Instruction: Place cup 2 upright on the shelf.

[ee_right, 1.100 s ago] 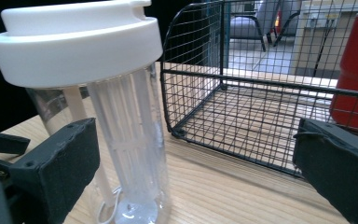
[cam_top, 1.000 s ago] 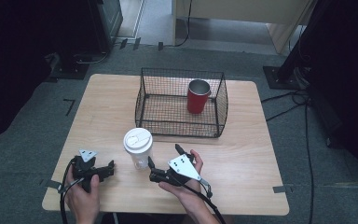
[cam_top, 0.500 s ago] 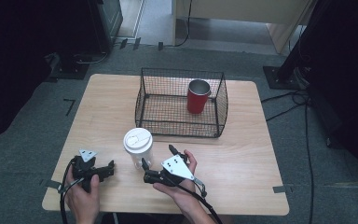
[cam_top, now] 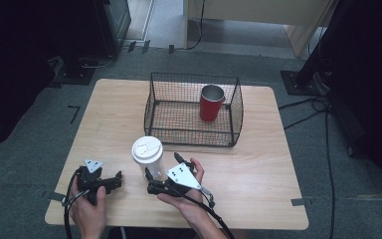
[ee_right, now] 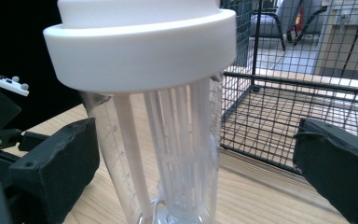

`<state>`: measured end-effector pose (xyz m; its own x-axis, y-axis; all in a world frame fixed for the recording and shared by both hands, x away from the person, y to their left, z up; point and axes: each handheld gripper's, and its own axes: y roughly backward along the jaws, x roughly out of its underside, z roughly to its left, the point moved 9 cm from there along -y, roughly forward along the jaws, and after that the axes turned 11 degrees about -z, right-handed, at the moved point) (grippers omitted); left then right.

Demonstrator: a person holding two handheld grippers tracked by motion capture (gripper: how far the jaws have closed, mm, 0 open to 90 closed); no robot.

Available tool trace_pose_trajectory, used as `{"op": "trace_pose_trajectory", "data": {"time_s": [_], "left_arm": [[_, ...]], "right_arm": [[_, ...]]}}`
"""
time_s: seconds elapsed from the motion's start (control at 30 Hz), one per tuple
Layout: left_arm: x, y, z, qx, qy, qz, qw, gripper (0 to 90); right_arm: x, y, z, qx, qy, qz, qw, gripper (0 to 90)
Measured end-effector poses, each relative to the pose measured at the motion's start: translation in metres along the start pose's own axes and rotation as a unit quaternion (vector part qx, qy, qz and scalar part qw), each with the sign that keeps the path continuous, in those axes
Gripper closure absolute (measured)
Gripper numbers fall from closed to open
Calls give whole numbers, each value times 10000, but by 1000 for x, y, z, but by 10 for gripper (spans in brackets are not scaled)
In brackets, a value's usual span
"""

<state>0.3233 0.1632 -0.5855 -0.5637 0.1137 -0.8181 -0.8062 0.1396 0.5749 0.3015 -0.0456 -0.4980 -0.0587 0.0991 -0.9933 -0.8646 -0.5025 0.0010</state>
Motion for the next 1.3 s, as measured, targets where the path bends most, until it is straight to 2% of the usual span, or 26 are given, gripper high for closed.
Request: {"op": "trace_pose_trajectory", "data": {"time_s": [0.7, 1.0, 1.3], "left_arm": [[0, 0, 0, 0, 0, -1, 10000, 0], [0, 0, 0, 0, 1, -1, 10000, 0], [0, 0, 0, -13, 10, -1, 10000, 0]], "right_arm": [[0, -22, 14, -21, -32, -28, 10000, 8], [2, -33, 18, 26, 68, 27, 10000, 13], [2, -39, 20, 77, 99, 22, 9999, 124]]}}
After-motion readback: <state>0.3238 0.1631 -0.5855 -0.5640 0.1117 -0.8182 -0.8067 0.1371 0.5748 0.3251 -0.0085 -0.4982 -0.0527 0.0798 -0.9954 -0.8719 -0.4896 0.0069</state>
